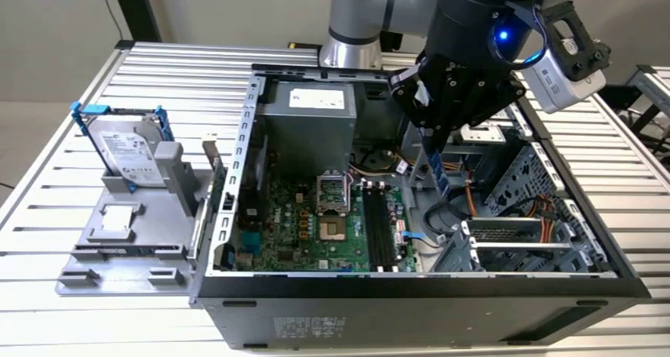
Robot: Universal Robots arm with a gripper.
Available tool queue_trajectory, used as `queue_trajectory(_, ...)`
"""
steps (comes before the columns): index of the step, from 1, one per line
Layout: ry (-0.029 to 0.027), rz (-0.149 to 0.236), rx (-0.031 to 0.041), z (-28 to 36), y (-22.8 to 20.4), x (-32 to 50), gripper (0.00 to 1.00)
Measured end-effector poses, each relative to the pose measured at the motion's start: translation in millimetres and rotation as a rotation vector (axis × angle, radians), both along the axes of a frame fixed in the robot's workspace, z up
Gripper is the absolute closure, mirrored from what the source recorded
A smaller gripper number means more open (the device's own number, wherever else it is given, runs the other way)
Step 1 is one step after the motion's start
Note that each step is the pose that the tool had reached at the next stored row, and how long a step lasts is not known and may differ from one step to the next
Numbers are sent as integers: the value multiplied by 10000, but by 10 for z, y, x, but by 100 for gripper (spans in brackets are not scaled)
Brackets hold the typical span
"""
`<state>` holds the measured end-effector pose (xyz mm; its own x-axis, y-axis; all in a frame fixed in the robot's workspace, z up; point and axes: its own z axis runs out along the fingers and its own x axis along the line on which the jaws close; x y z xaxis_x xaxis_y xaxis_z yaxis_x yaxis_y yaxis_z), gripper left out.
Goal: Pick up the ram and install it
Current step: 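Insert the ram into the slot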
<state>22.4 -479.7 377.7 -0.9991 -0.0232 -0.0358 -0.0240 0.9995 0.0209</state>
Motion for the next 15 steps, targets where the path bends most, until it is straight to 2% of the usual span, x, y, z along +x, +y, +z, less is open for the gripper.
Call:
queue_trajectory(8,0,-12,3,-6,1,0,100)
queue_trajectory(15,0,-11,-44,-131,10,0,100)
